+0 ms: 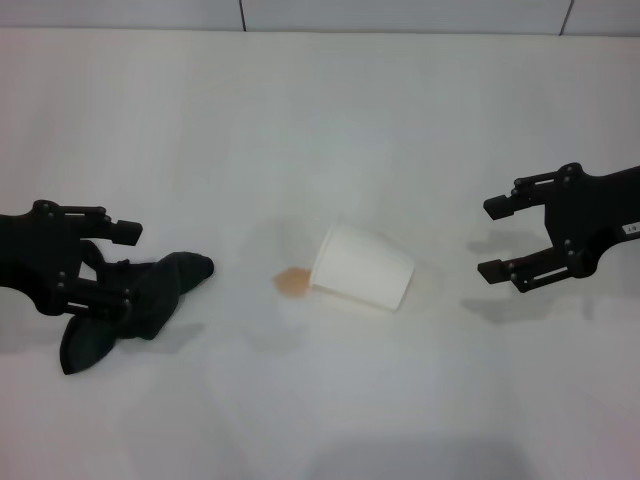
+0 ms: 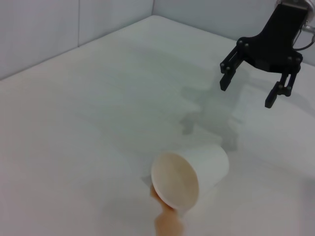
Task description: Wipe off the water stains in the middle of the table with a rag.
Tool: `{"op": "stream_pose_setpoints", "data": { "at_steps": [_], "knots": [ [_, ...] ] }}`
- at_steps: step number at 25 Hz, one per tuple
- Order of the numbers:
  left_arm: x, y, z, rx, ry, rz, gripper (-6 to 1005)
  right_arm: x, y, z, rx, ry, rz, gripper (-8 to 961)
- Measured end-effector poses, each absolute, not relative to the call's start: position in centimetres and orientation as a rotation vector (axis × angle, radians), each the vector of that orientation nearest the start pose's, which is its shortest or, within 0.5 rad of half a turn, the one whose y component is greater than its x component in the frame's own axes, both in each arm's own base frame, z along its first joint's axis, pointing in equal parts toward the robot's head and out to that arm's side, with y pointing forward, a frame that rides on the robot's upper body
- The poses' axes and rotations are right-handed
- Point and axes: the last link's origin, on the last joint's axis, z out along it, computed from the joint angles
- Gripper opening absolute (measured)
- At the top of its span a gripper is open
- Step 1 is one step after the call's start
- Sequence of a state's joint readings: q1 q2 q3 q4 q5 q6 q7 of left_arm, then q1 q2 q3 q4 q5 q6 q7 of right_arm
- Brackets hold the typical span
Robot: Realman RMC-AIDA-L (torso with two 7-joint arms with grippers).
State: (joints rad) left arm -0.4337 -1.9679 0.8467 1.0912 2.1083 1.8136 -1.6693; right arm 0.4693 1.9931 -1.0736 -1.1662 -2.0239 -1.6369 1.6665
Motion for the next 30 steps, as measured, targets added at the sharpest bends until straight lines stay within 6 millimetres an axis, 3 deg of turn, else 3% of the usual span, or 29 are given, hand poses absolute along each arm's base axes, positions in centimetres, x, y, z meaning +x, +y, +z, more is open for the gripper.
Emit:
{"op": "stream_pose_setpoints", "data": {
  "at_steps": [20,27,30],
  "knots": [
    [-26.5,30.3,7.5,-2.940,-0.536,-0.252,873,20.7,33.6,4.3,-2.939,0.261,0.253,803],
    [-27.0,29.0,6.5,-2.985,-0.478,-0.259,873,19.6,34.1,4.0,-2.940,0.298,0.230,807],
    [-27.4,28.3,5.9,-3.015,-0.478,-0.235,873,18.3,34.5,3.1,-2.926,0.318,0.145,809]
  ]
}}
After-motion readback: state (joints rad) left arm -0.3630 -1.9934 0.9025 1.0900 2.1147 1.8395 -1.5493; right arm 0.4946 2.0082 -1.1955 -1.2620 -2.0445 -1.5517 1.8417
